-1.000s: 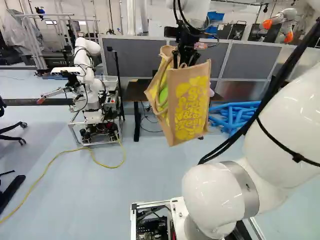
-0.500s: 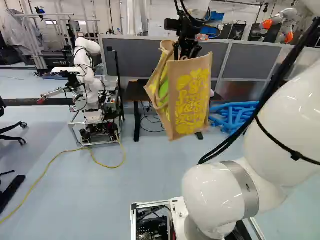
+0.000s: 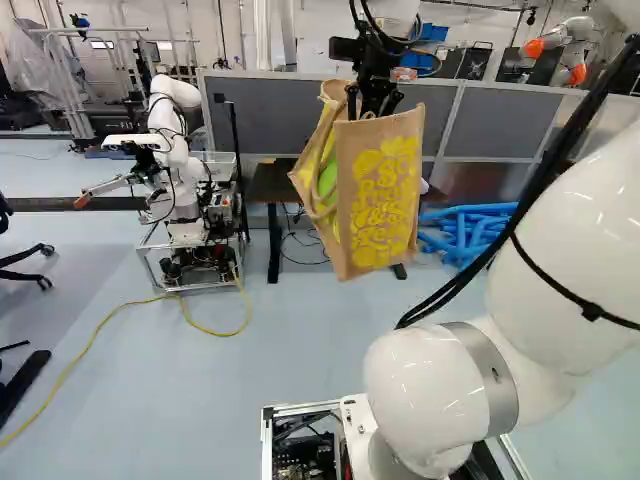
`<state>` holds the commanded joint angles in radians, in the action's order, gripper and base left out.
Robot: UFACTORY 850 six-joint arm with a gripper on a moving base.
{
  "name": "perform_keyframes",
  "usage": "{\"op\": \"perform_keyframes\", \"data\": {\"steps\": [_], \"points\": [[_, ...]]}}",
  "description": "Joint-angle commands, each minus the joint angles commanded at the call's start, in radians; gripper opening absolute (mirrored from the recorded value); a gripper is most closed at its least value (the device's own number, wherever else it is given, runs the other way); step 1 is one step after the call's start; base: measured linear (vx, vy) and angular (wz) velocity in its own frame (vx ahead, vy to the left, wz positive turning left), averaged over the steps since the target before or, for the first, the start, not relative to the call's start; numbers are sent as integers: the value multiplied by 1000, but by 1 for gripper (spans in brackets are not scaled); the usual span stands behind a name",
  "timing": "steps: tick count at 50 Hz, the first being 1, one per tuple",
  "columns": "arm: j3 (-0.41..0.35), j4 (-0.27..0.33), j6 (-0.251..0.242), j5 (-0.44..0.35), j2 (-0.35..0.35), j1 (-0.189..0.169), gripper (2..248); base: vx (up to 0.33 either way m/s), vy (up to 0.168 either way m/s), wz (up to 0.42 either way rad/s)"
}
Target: Pick up the bag on the ground and place it on the table
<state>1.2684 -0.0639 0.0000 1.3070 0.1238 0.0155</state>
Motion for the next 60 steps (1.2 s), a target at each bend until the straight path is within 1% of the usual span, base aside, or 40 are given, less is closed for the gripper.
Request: {"op": "perform_keyframes", "data": {"steps": [18, 53, 60], "points": [[0, 0, 0, 0, 0, 0, 21, 91, 0, -1], [0, 0, 0, 0, 0, 0, 21, 174, 1, -4], [0, 0, 0, 0, 0, 0, 21, 191, 40, -32]]}}
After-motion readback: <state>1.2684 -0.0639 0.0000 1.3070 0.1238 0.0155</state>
